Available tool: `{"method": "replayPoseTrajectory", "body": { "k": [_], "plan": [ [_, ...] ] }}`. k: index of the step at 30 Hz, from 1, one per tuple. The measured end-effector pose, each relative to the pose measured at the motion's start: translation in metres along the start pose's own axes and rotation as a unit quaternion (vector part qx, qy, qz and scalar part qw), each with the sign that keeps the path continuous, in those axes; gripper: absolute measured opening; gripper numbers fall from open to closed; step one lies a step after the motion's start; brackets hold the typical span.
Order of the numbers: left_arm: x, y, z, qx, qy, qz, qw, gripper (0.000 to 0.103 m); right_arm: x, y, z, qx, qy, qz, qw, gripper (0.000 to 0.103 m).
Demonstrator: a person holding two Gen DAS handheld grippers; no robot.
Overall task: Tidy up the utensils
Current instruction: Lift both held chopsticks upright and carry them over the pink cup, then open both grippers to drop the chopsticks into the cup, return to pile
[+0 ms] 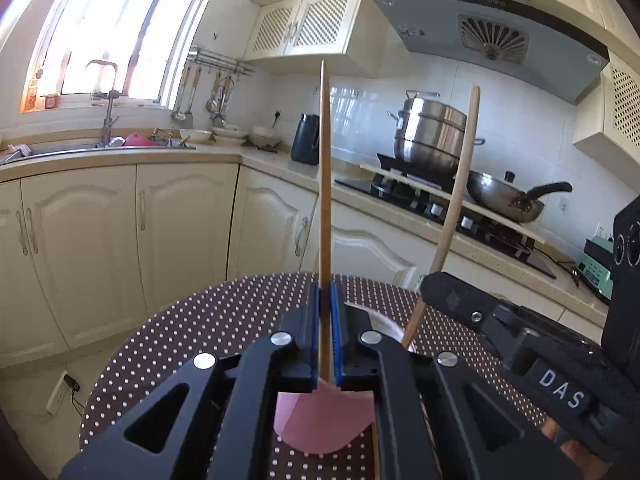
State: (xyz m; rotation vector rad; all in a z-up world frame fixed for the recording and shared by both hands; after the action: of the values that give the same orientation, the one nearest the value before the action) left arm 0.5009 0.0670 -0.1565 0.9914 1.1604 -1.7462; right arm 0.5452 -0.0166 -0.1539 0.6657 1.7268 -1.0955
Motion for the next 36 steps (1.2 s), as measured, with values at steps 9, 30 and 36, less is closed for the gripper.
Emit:
{"method": "replayPoseTrajectory", "body": {
  "k": [9,30,36],
  "plan": [
    [0.015,-0.014,-0.003,0.010,-0.018,-0.039,0.9990,0.007,0.016,0.001,0.003,0.009,0.029,-0.042,0.999,0.008],
    [0.072,-0.060,0.031,0.024,0.039,-0.201,0.9786,0.029,0.056,-0.067,0.025,0.050,0.015,-0.147,0.988,0.015],
    [0.119,-0.047,0.048,0.020,0.069,-0.306,0.9493,0.029,0.105,-0.072,0.055,0.068,0.031,-0.247,0.966,0.023]
  ]
}}
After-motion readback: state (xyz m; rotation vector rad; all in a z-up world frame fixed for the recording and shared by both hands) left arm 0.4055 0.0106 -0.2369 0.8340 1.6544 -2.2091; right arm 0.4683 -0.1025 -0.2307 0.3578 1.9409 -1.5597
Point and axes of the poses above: each gripper's, at about its wrist camera, not at the fingertips, and y roughly the way its jaws point, z to its right, x to its underside, the point moved 9 cm from there along y, roughly the way its jaws point, and after that the axes turned 7 degrees about x, right-handed, at the moved point
